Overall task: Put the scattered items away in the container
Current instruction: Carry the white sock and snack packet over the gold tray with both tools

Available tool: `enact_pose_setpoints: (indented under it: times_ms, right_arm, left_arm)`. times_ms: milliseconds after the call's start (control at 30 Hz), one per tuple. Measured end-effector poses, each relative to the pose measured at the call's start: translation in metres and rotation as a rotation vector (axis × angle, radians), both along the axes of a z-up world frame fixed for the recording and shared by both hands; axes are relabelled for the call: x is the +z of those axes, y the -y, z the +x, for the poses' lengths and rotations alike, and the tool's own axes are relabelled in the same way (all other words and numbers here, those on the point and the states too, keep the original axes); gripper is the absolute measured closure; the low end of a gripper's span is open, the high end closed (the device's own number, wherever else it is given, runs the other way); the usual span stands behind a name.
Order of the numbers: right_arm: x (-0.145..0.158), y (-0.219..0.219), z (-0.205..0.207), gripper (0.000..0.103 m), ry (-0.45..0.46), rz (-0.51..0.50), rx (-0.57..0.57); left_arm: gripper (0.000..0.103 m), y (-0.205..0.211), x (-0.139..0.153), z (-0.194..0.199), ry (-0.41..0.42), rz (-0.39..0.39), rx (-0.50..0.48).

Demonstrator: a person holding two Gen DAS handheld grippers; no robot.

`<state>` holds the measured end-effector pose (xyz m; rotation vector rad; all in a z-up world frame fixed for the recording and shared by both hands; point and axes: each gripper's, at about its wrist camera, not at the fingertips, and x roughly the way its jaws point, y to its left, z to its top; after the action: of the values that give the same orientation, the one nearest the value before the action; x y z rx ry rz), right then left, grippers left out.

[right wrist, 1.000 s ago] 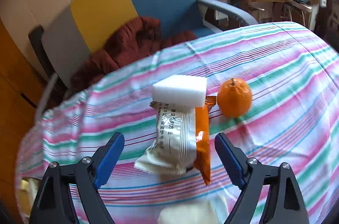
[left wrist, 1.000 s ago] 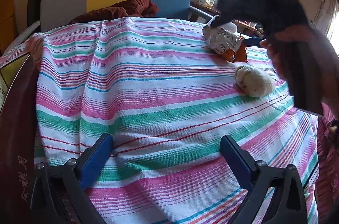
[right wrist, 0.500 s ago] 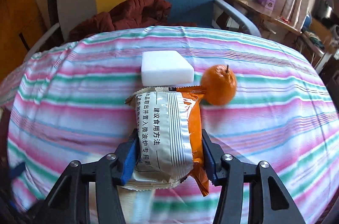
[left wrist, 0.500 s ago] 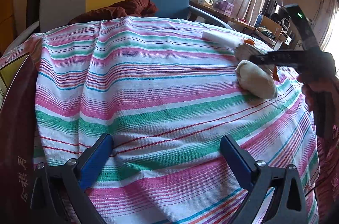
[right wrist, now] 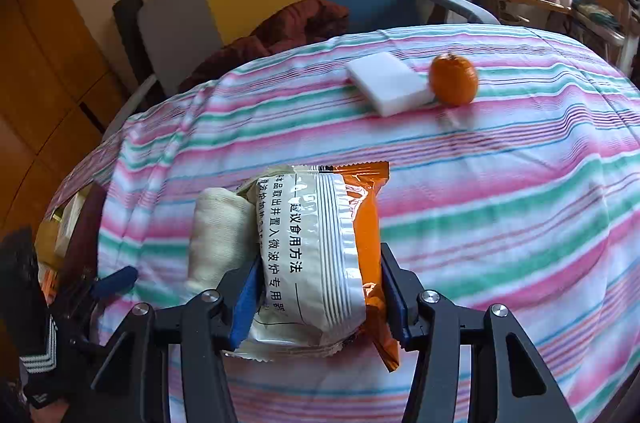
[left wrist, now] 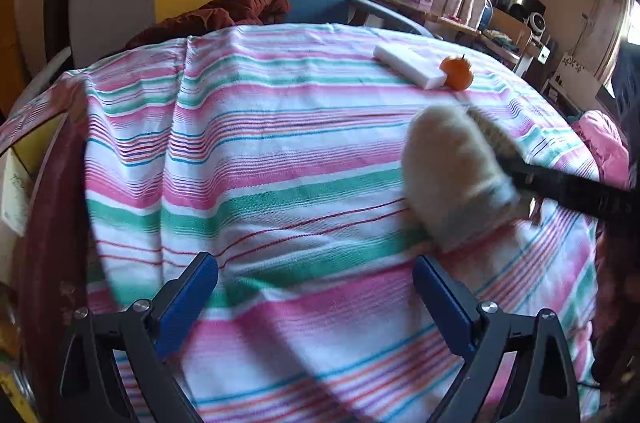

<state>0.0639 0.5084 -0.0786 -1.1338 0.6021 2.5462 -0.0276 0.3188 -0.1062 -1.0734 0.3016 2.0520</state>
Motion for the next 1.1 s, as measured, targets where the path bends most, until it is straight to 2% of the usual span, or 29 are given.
enact_pose_setpoints:
  times_ms: [133, 233, 300, 367, 467, 600, 700, 833, 933, 1000, 1100]
  right_arm:
    - [0.0, 0.035, 0.015, 0.049, -0.024, 0.011, 0.019]
    - [-0.001, 0.039, 0.038, 0.049, -0.048, -0.067, -0.016]
    - [-0.001, 0.036, 0.053, 0.049, -0.066, -0.104, -0.054]
    - [0.001, 0.033, 0.066, 0.049, -0.064, -0.071, -0.09]
    - [0.001, 0.022, 0.078, 0.049, -0.054, -0.027, -0.147]
    - [0.001, 0.007, 0.084, 0.049, -0.059, -0.022, -0.207]
    - [0.004, 0.002, 0.086, 0.049, -0.038, 0.028, -0.244]
    - [0.001, -0.009, 0.094, 0.049, -0.033, 0.03, -0.284]
    - [-0.001, -0.016, 0.098, 0.049, -0.049, 0.009, -0.284]
    - [-0.001, -0.016, 0.097, 0.049, -0.058, 0.007, -0.278]
    - [-0.003, -0.015, 0.093, 0.048, -0.064, 0.019, -0.26]
  left_arm:
    - [0.003, 0.008, 0.018, 0.0, 0.08, 0.07, 0.027]
    - [0.003, 0.009, 0.026, -0.002, 0.106, 0.096, 0.058]
    - [0.003, 0.009, 0.033, 0.001, 0.086, 0.095, 0.072]
    - [0.003, 0.006, 0.041, 0.005, 0.072, 0.102, 0.062]
    - [0.001, -0.008, 0.048, 0.009, 0.096, 0.117, 0.045]
    - [0.001, -0.042, 0.045, 0.014, 0.108, 0.06, -0.005]
    - [0.001, -0.07, 0.038, 0.021, 0.083, 0.002, -0.047]
    - [0.001, -0.102, 0.023, 0.027, 0.039, -0.081, -0.094]
    - [0.007, -0.118, 0.013, 0.029, 0.024, -0.128, -0.109]
    - [0.019, -0.126, 0.004, 0.031, 0.011, -0.174, -0.121]
    - [0.021, -0.13, -0.001, 0.037, -0.028, -0.191, -0.129]
